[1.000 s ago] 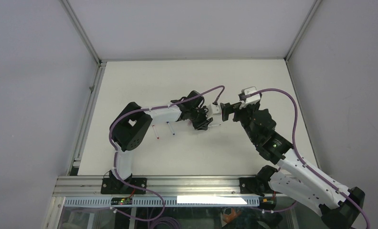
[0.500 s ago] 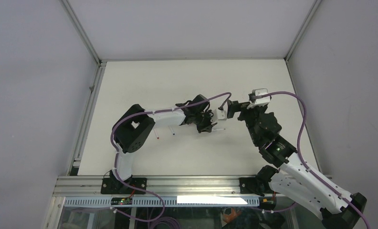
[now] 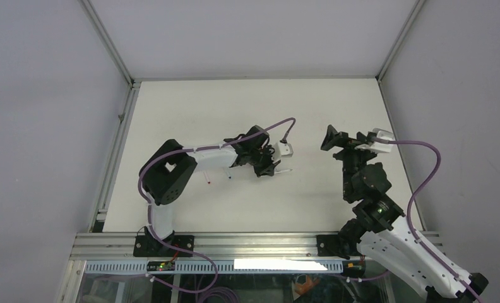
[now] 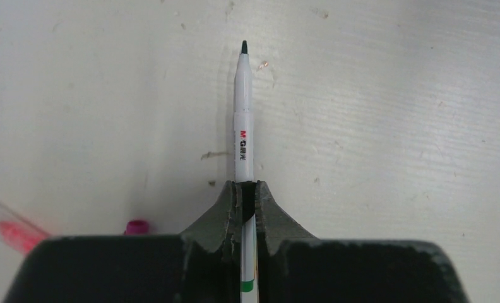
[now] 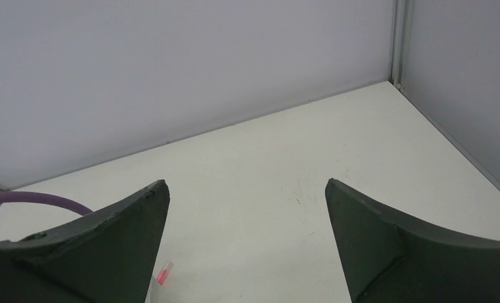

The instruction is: Insert the pens into the pen caps

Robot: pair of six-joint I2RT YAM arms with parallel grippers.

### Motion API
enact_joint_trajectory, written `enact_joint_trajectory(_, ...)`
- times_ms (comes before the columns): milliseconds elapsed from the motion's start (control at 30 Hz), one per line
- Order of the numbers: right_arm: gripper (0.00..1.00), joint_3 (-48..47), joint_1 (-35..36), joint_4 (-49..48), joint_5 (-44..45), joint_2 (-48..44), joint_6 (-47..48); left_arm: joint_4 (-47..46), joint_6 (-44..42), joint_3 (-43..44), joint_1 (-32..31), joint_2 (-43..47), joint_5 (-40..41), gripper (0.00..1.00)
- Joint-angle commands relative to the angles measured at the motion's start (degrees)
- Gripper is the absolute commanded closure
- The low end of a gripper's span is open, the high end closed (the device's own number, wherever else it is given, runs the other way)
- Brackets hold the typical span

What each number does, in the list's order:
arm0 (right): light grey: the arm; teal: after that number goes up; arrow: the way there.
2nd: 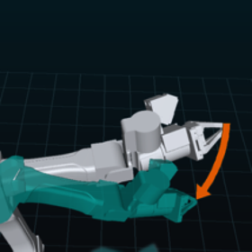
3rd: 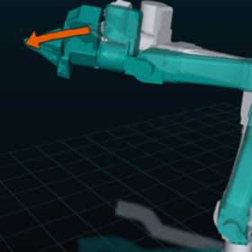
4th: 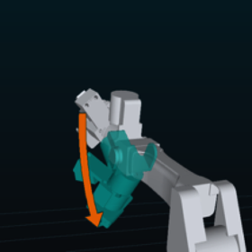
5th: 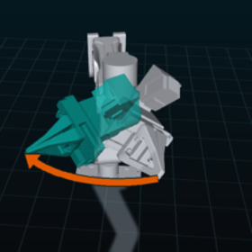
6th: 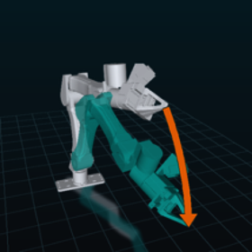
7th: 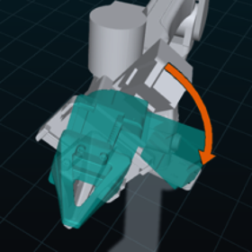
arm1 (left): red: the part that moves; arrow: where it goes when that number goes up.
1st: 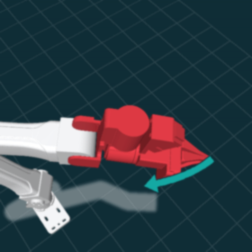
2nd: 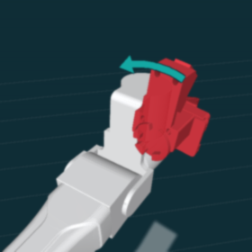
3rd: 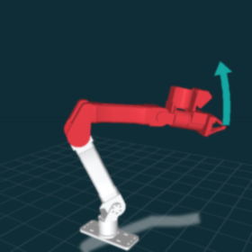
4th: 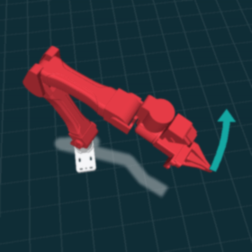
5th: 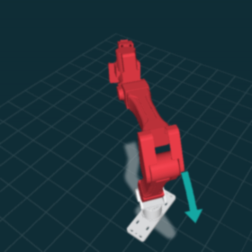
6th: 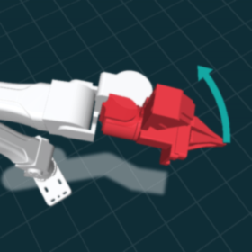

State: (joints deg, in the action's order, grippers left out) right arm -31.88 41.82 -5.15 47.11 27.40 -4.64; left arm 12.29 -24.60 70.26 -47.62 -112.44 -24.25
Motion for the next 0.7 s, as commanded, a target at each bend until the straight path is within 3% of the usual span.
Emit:
enact_joint_trajectory(0,0.03,-0.83,-0.23,-0.99,-0.35,3.64,-2.33,-5.78,4.03,-4.27,2.74,8.89,-2.96,1.0)
enact_joint_trajectory(67,0.01,-1.36,-0.53,-0.58,-4.57,5.76,-1.63,-8.48,5.93,-6.58,4.12,12.42,-3.92,1.0)
enact_joint_trajectory(167,0.01,-2.51,-3.35,-0.3,-22.65,9.72,1.02,-13.67,10.63,-11.8,7.27,18.4,-6.11,1.0)
enact_joint_trajectory(267,0.01,-9.79,-7.48,8.22,-38.38,17.72,2.39,-19.44,15.72,-17.85,10.1,26.01,-6.91,1.0)
enact_joint_trajectory(367,0.01,-13.7,-9.62,11.85,-45.48,24.55,3.3,-23.1,18.28,-24.15,11.12,32.15,-4.15,1.0)
enact_joint_trajectory(667,0.13,-19.35,-10.71,9.5,-61.79,45.69,4.37,-23.1,21.35,-39.13,13.51,45.33,5.16,1.0)
